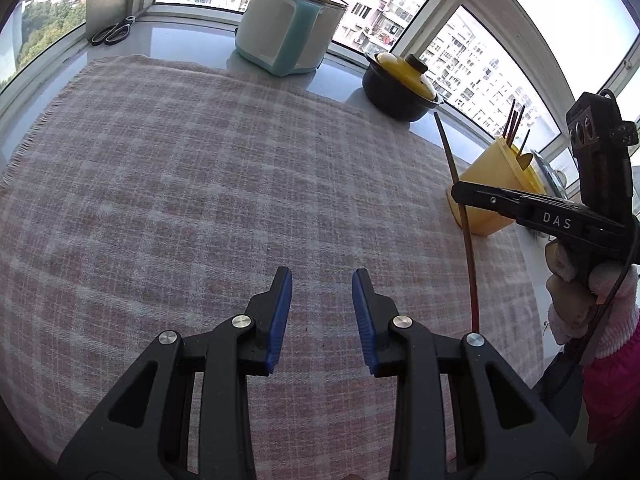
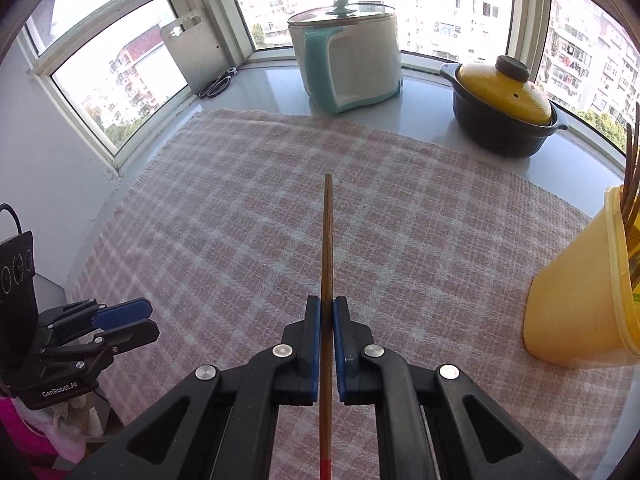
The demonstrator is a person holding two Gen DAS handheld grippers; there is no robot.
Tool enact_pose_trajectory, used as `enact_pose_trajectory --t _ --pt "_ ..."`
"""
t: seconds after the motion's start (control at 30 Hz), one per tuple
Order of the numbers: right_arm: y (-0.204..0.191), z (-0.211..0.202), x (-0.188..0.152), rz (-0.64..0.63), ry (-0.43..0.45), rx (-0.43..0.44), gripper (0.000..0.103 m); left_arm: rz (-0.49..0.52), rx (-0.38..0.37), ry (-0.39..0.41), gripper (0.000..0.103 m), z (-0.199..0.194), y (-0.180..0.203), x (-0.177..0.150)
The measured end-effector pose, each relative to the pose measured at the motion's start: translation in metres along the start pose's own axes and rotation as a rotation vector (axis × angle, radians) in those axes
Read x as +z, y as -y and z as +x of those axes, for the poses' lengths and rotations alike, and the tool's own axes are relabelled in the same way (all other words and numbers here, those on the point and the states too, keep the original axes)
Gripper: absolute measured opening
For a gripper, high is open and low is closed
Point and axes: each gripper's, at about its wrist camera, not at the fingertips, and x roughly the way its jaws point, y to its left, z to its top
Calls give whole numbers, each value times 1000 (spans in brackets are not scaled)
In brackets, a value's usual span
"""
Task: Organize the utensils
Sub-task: 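Lift the chopstick with the right gripper and carry it over the yellow container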
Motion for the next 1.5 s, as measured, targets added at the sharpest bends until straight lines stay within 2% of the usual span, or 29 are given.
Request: enact_pose_trajectory --t 0.43,0.8,1.07,1.5 --pt "41 -75 -1 61 182 -11 4 19 -17 -12 30 19 37 3" --pt "96 -129 11 107 311 -49 4 16 -19 -5 30 30 63 4" --pt "135 -152 26 129 369 -92 4 5 -3 -3 30 36 74 3" --pt "190 -162 46 151 450 -166 4 7 38 -4 30 43 91 2"
